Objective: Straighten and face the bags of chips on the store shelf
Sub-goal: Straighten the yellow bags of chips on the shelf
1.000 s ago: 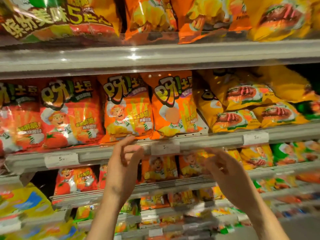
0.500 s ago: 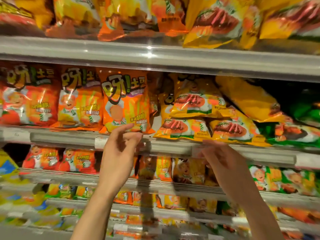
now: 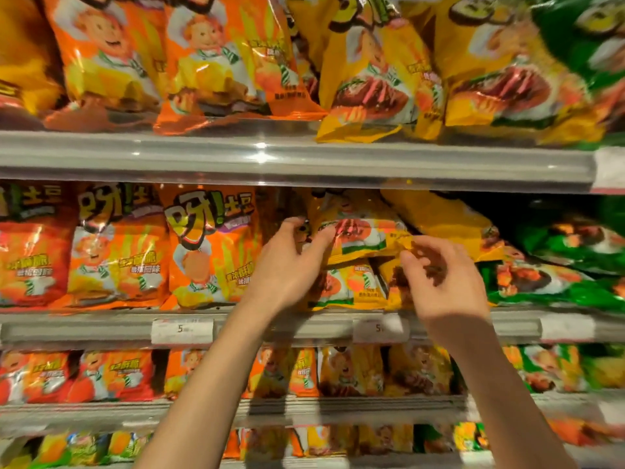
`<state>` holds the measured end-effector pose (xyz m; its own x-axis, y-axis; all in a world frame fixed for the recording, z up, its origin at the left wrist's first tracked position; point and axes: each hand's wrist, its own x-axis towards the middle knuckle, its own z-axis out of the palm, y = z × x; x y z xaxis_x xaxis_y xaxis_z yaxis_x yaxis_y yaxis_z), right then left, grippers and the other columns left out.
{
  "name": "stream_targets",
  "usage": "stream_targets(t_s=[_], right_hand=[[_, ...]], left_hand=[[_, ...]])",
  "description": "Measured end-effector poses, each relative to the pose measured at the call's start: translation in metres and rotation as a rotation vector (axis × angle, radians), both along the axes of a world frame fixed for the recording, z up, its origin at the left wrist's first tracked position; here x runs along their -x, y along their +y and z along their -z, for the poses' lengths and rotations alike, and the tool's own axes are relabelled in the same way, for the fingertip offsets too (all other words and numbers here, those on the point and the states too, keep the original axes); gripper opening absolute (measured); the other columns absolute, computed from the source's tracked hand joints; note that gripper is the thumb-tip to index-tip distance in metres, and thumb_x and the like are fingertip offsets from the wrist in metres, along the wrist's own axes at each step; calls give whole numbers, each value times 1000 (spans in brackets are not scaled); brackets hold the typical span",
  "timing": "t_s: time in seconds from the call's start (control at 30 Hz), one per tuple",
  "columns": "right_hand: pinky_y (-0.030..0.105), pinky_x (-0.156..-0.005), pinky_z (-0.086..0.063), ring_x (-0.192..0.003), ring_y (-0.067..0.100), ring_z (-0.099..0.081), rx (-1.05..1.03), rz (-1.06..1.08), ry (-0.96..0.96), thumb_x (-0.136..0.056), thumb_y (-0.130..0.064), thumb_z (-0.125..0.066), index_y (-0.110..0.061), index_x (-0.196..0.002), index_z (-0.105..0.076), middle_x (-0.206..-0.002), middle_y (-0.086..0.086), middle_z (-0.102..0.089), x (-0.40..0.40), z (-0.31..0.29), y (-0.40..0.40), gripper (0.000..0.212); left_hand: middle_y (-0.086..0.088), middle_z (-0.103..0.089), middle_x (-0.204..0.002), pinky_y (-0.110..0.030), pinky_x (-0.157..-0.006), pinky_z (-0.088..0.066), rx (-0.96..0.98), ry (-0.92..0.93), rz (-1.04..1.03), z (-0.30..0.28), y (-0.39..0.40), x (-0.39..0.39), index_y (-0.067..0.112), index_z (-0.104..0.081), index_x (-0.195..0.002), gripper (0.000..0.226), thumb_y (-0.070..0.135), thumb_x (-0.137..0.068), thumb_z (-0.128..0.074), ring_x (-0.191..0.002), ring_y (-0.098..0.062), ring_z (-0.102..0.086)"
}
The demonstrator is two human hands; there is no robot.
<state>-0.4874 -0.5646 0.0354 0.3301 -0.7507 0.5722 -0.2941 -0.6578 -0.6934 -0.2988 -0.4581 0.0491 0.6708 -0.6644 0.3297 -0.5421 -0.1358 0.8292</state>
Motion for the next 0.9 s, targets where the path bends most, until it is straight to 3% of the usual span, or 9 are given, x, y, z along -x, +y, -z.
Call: stream_targets(t_s=[0.17,0.3,0.4,0.5,0.57,0.67,0.77,0.83,0.9], right_hand=[[42,-105,-42,-126,16,-48,-51,102,117,-95,-53,-55,-28,-137,-52,-137,-3,-47,-14,-3,-4,49],[47,-109,-40,-131,17,-46,-73,56,120,-96,-52,-53,-27,-140,-50,-141,-4,-50,-17,-5,-6,51],[41,-100,-49,-117,9,-54,-101,-12,45,-94,-52,-56,-31,-129,-55,-128,-10,-56,-17,-7,-8,40],[12,-76,-49,-95,-6,-59,-138,-83,-7,-93,-50,-60,-36,-106,-58,-109,-12,-61,-17,-5,-8,20],[14,-70,-47,-88,-4,-62,-207,-143,-57,-91,-53,-61,-37,-101,-55,-99,-12,-63,-20,-5,-6,20],[30,-82,-52,-87,-2,-62,-272,-178,-73,-87,-65,-57,-37,-111,-55,-99,-15,-63,-25,-6,-4,37],[16,-73,-43,-88,-11,-55,-301,-229,42,-85,-77,-47,-35,-133,-50,-116,-20,-59,-33,-13,-1,64],[9,-66,-32,-86,-16,-48,-320,-282,118,-85,-78,-44,-32,-143,-43,-122,-18,-56,-40,-18,2,73],[8,-65,-31,-86,-17,-48,-330,-322,125,-87,-74,-48,-32,-144,-42,-121,-18,-55,-44,-19,4,72]], left_hand=[[3,-61,-129,-33,-96,-44,-81,-9,-1,-8,-20,-5,21,-45,-147,88,81,-83,-45,-123,-24,-57],[-5,-64,-131,-45,-102,-49,-99,2,-33,-17,-22,-5,20,-51,-142,92,85,-77,-45,-120,-29,-59],[-2,-64,-133,-45,-103,-49,-71,53,-30,-20,-19,-2,19,-52,-142,83,75,-81,-56,-121,-26,-59],[4,-62,-130,-40,-103,-48,18,132,-41,-18,-9,-1,19,-50,-142,70,59,-87,-64,-119,-19,-59],[8,-62,-125,-36,-98,-49,77,160,-52,-15,3,-1,24,-51,-138,59,51,-88,-67,-113,-13,-60],[10,-64,-116,-31,-87,-54,133,232,-38,-9,24,-2,30,-53,-130,48,41,-87,-73,-103,-8,-64],[7,-63,-115,-26,-73,-52,130,325,-9,-4,40,-4,33,-51,-132,56,42,-83,-77,-98,-9,-66],[6,-62,-120,-27,-74,-48,111,382,20,-2,47,-7,33,-49,-136,70,53,-75,-78,-100,-8,-64],[8,-59,-126,-26,-77,-44,72,402,34,-2,50,-11,32,-46,-141,80,64,-74,-75,-104,-4,-60]])
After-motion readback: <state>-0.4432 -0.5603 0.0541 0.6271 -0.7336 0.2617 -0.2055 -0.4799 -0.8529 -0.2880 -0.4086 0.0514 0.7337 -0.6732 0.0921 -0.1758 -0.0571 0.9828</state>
